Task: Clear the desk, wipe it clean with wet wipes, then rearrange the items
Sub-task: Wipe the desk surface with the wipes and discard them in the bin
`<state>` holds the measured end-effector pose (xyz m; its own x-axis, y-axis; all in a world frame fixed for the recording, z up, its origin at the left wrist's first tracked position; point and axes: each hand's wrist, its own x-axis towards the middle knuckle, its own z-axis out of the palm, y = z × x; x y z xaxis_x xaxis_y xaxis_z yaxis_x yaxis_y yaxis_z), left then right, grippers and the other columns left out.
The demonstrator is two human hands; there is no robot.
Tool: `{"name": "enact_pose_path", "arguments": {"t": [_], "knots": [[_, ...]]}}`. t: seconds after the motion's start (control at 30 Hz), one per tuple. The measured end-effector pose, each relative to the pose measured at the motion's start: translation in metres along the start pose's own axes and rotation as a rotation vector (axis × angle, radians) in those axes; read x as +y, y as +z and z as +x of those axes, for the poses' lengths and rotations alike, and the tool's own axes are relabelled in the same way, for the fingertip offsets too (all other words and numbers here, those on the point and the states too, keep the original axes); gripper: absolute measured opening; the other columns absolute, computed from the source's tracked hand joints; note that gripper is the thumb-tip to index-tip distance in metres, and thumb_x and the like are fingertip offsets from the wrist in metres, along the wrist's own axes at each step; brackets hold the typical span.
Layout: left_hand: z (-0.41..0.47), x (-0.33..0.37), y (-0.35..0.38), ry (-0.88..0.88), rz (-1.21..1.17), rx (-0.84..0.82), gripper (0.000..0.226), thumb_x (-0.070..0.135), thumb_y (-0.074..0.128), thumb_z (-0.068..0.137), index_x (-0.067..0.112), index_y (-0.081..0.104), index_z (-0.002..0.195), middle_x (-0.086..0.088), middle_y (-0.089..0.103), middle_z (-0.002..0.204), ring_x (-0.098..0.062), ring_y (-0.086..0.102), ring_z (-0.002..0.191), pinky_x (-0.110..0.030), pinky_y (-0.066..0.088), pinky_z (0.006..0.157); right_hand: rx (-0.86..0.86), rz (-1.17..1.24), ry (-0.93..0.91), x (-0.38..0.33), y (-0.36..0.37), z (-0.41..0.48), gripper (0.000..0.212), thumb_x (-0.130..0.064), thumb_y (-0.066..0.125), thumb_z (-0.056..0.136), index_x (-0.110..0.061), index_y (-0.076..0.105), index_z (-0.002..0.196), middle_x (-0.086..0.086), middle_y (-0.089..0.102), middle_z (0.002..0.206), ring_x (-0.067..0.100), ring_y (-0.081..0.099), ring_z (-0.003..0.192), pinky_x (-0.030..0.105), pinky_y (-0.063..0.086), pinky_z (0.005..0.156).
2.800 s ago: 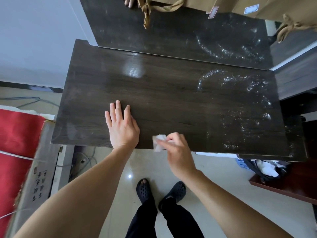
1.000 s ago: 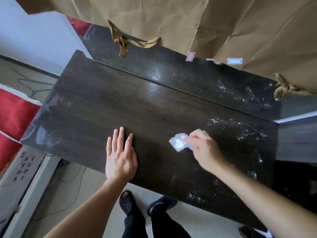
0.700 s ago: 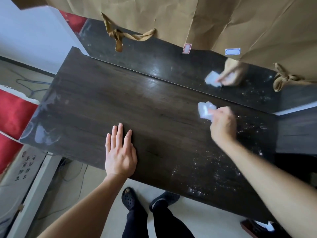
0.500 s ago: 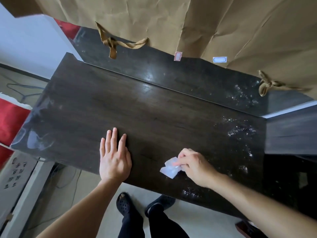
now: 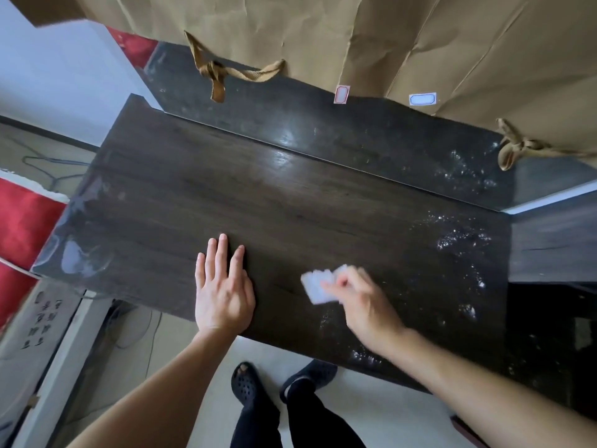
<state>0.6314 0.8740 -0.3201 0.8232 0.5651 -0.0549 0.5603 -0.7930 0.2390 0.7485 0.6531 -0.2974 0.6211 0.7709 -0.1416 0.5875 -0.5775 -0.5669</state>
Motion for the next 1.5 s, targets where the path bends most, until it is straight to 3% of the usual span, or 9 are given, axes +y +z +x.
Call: {"name": "enact_pose_path", "arguments": {"t": [0.1,0.27,0.53,0.7,0.9,1.03,1.13,1.3,1.5], "knots": [[0.0,0.0,-0.001,-0.001,0.001,-0.006,0.05,0.023,0.032,0.09,0.007,0.048,0.135,-0.02,0.029,0.152,-0.036,0.018,0.144,-0.05,0.013,0.118,-0.155,0.096,-0.013,0.004,-0.011,-0.012,0.027,-0.009,0.05,0.09,-0.021,0.071,0.101,-0.006,0.048,0.09,0.009,0.047,0.085,0.017,0.037,0.071],[0.001,0.0,0.002,-0.003,-0.002,0.014,0.049,0.022,0.033,0.09,0.007,0.049,0.133,-0.02,0.03,0.152,-0.037,0.02,0.143,-0.05,0.014,0.117,0.301,0.041,0.352,0.016,-0.019,0.043,0.045,0.017,0.054,0.079,-0.01,0.069,0.111,0.012,0.056,0.092,0.03,0.055,0.087,0.029,0.044,0.073],[0.001,-0.004,0.006,0.021,-0.02,0.053,0.05,0.025,0.028,0.091,0.007,0.048,0.132,-0.02,0.031,0.151,-0.036,0.02,0.143,-0.049,0.014,0.117,0.031,0.038,0.109,-0.055,0.057,-0.075,0.061,0.013,0.056,0.075,-0.025,0.059,0.123,-0.003,0.052,0.094,0.013,0.05,0.089,0.016,0.042,0.072],[-0.002,-0.004,0.006,0.024,-0.026,0.045,0.051,0.027,0.027,0.091,0.006,0.048,0.132,-0.021,0.03,0.151,-0.036,0.021,0.142,-0.049,0.014,0.117,-0.062,0.253,0.192,-0.067,0.029,-0.085,0.047,0.006,0.046,0.086,-0.025,0.067,0.115,-0.009,0.048,0.095,0.006,0.049,0.091,0.005,0.032,0.079],[-0.023,0.015,0.015,-0.03,-0.061,0.062,0.046,0.018,0.033,0.09,0.006,0.049,0.131,-0.02,0.032,0.151,-0.036,0.023,0.141,-0.049,0.017,0.116,0.473,0.035,0.518,0.023,-0.057,-0.006,0.041,0.014,0.046,0.081,-0.007,0.069,0.109,0.011,0.054,0.097,0.028,0.055,0.087,0.017,0.031,0.068],[-0.044,0.023,0.026,0.036,-0.001,0.068,0.049,0.021,0.033,0.088,0.01,0.046,0.134,-0.016,0.031,0.152,-0.033,0.022,0.143,-0.045,0.011,0.118,0.444,-0.026,0.634,0.053,-0.04,0.01,0.048,0.012,0.048,0.082,-0.013,0.064,0.12,0.014,0.053,0.104,0.031,0.052,0.097,0.017,0.031,0.074],[-0.041,0.021,0.027,0.034,0.01,0.086,0.05,0.023,0.03,0.088,0.011,0.045,0.134,-0.016,0.03,0.152,-0.032,0.021,0.143,-0.045,0.011,0.118,0.409,-0.072,0.445,0.021,-0.007,-0.019,0.058,0.016,0.049,0.079,-0.02,0.063,0.123,0.008,0.054,0.097,0.023,0.048,0.091,0.021,0.037,0.075],[-0.043,0.022,0.027,0.038,0.004,0.079,0.052,0.024,0.029,0.087,0.011,0.045,0.134,-0.016,0.029,0.153,-0.032,0.02,0.143,-0.046,0.012,0.117,0.023,0.108,0.254,-0.008,-0.005,-0.078,0.04,0.014,0.054,0.082,-0.014,0.073,0.105,0.001,0.056,0.087,0.017,0.054,0.082,0.015,0.038,0.073],[-0.042,0.02,0.028,0.034,0.009,0.077,0.051,0.024,0.031,0.087,0.013,0.044,0.135,-0.015,0.029,0.153,-0.032,0.02,0.143,-0.046,0.012,0.117,0.323,-0.062,0.498,0.043,-0.048,-0.024,0.036,0.009,0.049,0.084,-0.009,0.072,0.106,0.014,0.061,0.098,0.031,0.059,0.087,0.034,0.048,0.077]]}}
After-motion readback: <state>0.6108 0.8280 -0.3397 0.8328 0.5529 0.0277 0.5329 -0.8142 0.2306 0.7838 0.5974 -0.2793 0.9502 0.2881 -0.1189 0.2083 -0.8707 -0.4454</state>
